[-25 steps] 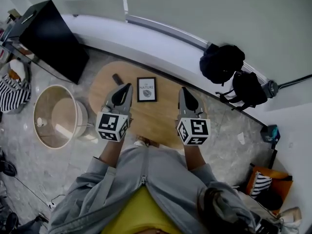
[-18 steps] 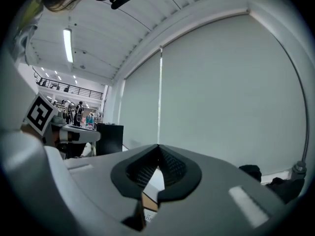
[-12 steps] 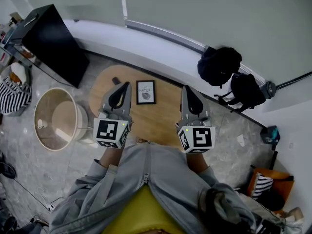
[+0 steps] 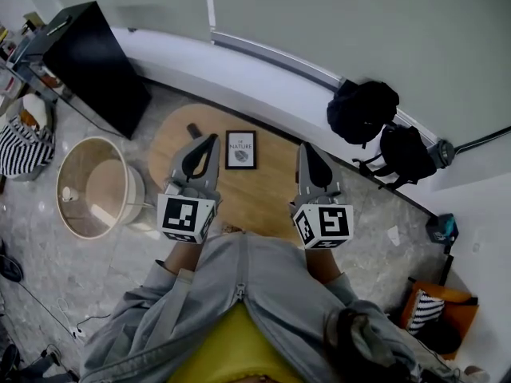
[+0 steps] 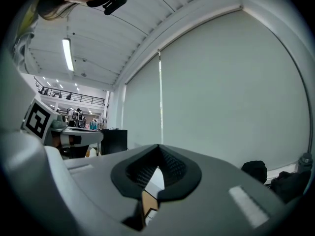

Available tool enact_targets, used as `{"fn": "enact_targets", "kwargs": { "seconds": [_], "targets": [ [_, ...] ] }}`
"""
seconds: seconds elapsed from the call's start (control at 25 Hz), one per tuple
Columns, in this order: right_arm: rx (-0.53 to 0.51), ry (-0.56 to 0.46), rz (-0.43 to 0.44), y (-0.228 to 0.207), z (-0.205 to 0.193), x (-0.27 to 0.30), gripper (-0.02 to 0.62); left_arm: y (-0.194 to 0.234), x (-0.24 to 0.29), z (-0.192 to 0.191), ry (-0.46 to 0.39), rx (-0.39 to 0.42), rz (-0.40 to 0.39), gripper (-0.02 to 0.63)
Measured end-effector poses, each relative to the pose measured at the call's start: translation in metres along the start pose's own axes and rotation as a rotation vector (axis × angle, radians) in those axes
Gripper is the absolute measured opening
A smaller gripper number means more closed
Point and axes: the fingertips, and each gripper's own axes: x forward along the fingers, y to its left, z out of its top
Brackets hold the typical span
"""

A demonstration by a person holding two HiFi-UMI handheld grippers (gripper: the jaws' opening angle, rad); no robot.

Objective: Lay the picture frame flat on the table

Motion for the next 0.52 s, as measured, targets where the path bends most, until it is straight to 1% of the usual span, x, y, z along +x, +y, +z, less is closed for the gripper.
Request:
{"fn": "enact_targets", "kwargs": {
  "seconds": [0.24,0.36,0.52],
  "targets": [
    [-0.011,-0.001,0.043,0.003,-0.005,-0.008,-0.002,-0.011,-0.014,-0.002,-0.014,0.026,0.028,0.003],
    [-0.013,-0.001,0.055,0.002,-0.008,-0.014,-0.002,-0.021,-0.02,-0.011,0.001,0.003,0.029,0.003],
    [-0.024,0.006,0.065,-0.001,-0.014,-0.027,-0.002,-0.041,-0.027,-0.02,0.02,-0.028,0.01,0.003]
  ]
}}
